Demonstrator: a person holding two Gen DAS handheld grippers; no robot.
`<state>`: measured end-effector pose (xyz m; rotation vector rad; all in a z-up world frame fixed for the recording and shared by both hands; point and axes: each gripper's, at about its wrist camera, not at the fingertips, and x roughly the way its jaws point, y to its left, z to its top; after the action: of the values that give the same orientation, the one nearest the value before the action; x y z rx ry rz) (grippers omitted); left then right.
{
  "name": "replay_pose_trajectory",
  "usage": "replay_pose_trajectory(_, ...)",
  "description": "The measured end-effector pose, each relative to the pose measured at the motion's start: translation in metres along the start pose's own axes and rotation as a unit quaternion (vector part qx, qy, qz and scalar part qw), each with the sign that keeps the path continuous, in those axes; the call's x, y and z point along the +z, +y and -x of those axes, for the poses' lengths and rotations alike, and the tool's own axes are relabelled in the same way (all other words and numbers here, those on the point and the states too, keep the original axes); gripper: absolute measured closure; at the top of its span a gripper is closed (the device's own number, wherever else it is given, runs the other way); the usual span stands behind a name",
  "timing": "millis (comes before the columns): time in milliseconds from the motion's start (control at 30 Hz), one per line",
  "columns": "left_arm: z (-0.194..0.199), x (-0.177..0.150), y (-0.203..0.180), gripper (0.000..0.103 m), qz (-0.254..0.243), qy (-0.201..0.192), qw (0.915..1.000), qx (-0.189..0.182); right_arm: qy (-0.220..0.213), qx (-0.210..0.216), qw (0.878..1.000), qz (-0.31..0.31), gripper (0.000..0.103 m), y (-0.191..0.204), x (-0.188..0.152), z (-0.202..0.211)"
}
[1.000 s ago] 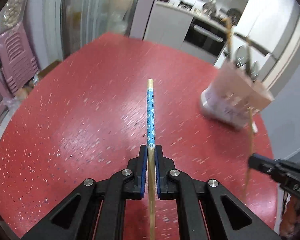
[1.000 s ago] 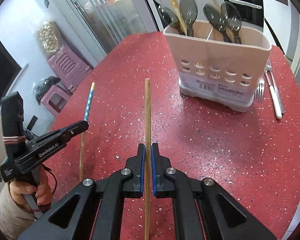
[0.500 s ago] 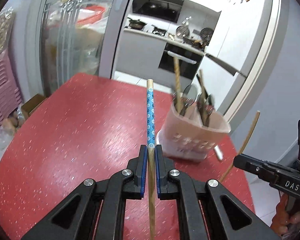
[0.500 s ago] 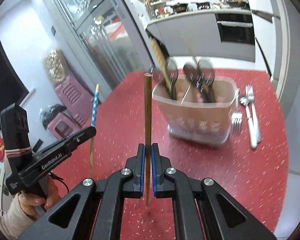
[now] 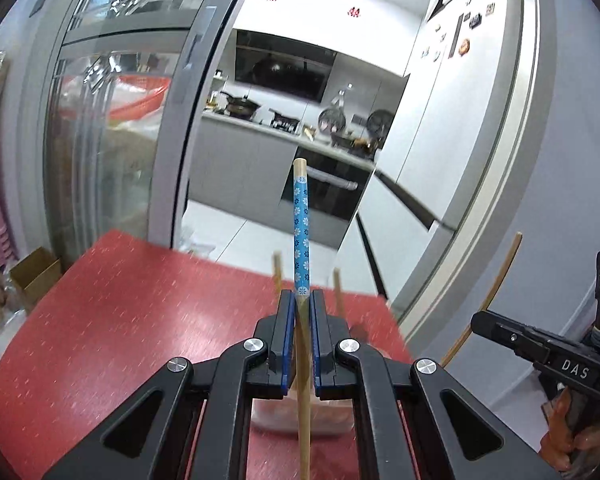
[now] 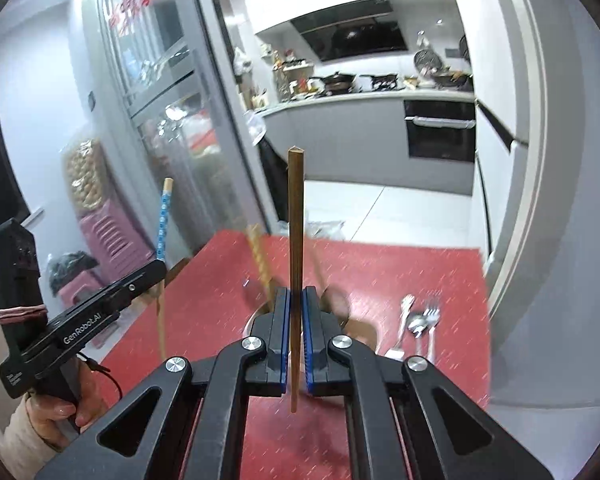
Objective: Organize utensils
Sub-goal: 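Lift both held chopsticks upright and carry them above the beige holder, then lower both chopsticks into the holder slots and open both tools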
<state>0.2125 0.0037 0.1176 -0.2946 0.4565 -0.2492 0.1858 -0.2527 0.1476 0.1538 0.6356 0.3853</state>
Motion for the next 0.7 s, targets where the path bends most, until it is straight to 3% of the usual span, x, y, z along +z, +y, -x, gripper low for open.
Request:
replay_pose_trajectory(300,-0.042,0.017,-0.009,0.071,0.008,-0.043,0.9990,-0.012,-0.021,-0.032,0.999,0.017,0.097,-0.013,0.035,-0.021)
replay_pose_trajectory(700,-0.095,-0.007,-0.003,0.071,0.000,-0.067,0.9977,-0.001,-0.003,-0.064,0.997,0.045,0.097,-0.026,0.015,-0.070)
